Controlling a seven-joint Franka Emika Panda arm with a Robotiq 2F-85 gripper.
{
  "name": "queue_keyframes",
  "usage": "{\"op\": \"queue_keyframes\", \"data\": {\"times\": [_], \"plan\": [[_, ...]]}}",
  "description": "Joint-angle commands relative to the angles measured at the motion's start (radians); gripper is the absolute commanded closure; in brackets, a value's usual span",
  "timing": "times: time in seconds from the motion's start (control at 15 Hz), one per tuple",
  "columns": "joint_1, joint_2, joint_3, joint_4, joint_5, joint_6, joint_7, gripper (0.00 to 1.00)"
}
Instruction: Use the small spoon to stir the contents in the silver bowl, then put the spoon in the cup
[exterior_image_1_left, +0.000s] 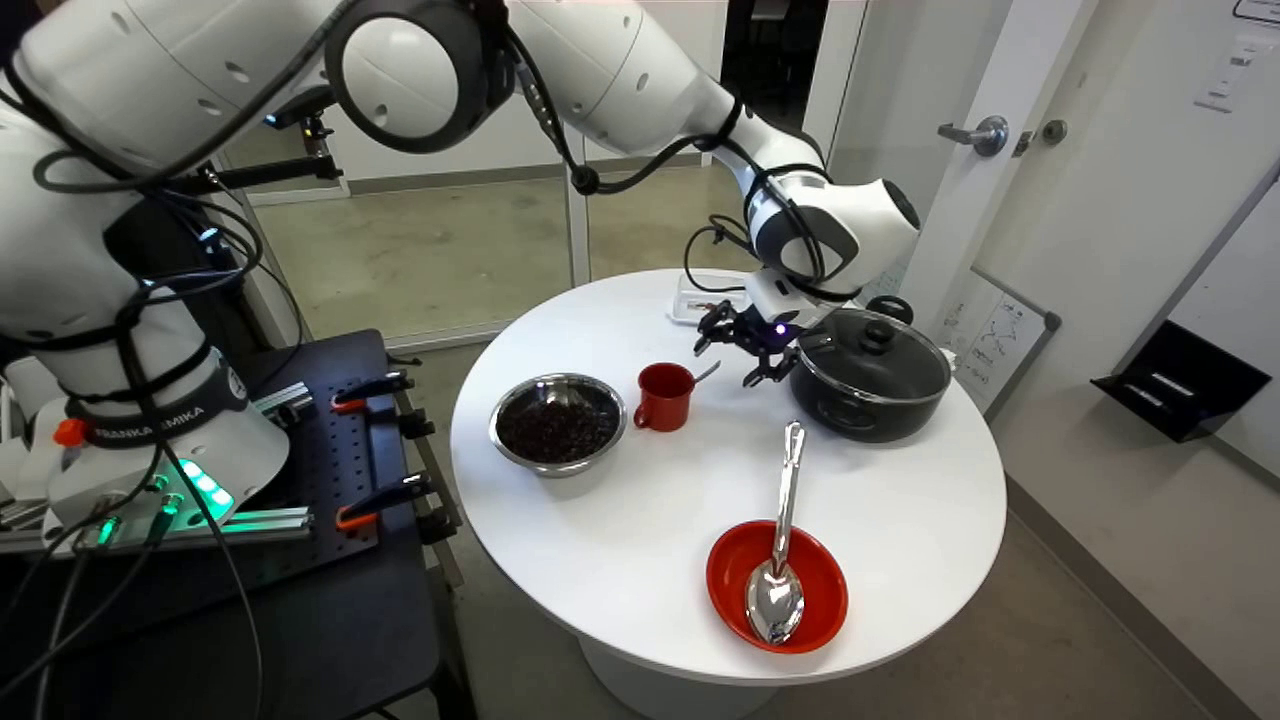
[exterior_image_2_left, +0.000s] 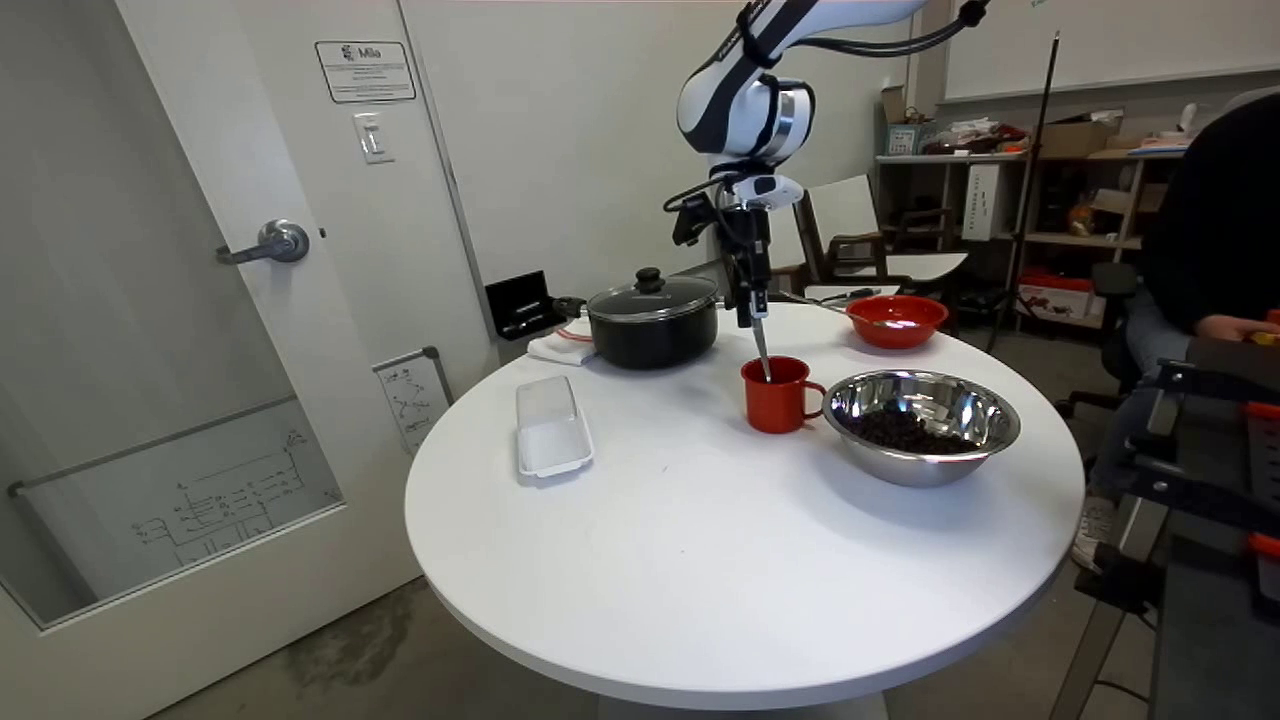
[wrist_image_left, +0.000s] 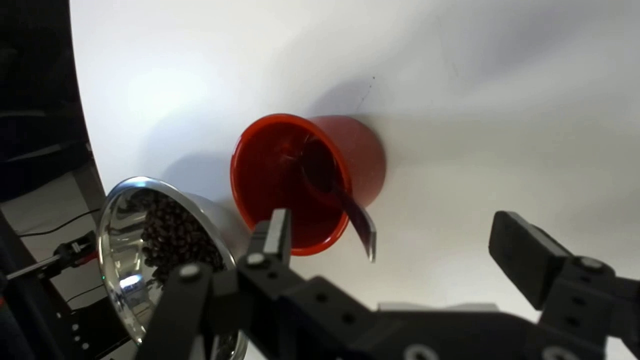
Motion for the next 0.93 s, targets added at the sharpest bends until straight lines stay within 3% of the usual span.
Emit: {"op": "queue_keyframes", "data": {"times": [0.0,0.87], "plan": [[0.003,0.051,-0.001,0.091,-0.017,-0.062,0.034,0.0],[0.008,0.162,0.001,0.249,-0.051,-0.184,0.074,0.0]]}}
